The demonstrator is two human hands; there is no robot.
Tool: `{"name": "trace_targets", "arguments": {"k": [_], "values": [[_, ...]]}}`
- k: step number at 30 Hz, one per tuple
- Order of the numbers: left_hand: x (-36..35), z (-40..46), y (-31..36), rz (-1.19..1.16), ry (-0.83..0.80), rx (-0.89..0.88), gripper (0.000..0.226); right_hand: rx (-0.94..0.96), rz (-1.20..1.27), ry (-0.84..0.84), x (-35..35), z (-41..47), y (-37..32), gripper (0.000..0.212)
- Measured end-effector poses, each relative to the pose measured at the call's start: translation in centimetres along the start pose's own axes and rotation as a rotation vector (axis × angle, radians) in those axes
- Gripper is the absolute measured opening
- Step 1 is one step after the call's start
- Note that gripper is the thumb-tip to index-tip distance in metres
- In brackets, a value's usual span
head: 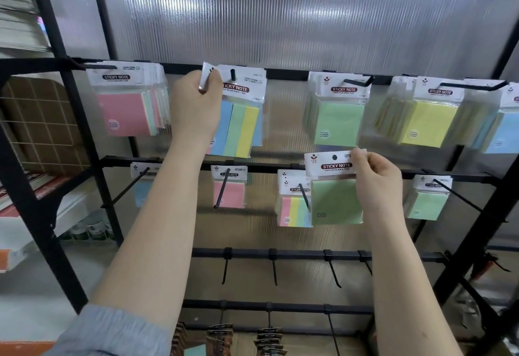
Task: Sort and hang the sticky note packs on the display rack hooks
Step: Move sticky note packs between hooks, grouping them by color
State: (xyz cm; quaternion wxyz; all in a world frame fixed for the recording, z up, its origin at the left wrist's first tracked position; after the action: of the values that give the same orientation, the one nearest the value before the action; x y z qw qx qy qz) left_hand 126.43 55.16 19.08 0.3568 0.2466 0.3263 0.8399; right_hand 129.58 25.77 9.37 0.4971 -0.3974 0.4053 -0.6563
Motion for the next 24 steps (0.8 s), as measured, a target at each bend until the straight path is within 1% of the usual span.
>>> {"name": "trace_targets", "arguments": {"k": [3,7,12,15,16,20,24], "values": [[-0.4,0.3,-0.8,0.039,0.024,0.012,0.044,0.005,-0.013,0.005,0.0,-0.1,-0.1,0.043],[-0.6,1.0,-1.8,0.087,0.070,0.006,0.043,0.006,-0.023,0.011,0.1,0.0,-0.1,0.041],[-0.8,1.6,-2.6,0.152,0.148,0.046,0.041,0.043,0.030,0.041,0.4,0.1,-0.5,0.045],[-1.1,1.5,-2.7,0.166,0.173,0.092,0.030,0.052,0.049,0.048,0.5,0.2,-0.6,0.045],[-1.1,1.4,-2.7,0.156,0.181,0.110,0.026,0.056,0.051,0.048,0.5,0.2,-0.6,0.046],[-1.0,0.4,-2.2,0.072,0.174,0.107,0.030,0.087,0.063,0.057,0.8,0.3,-1.1,0.046],[-0.5,-1.6,-3.0,0.030,0.248,0.098,0.033,0.106,0.108,0.083,1.0,0.3,-2.0,0.043]]}}
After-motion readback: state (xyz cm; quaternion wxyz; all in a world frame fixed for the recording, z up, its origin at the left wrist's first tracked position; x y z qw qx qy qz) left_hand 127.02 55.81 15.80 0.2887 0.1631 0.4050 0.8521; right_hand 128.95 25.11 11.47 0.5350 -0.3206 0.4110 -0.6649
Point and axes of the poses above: each hand's wrist, its own z-axis towards the middle knuckle, its own x-axis out of the back of the hand, y = z × x, the point moved 7 cm from there along z, towards the middle knuckle, and after that the axes turned 9 degrees about -y, right-handed, at the moved point
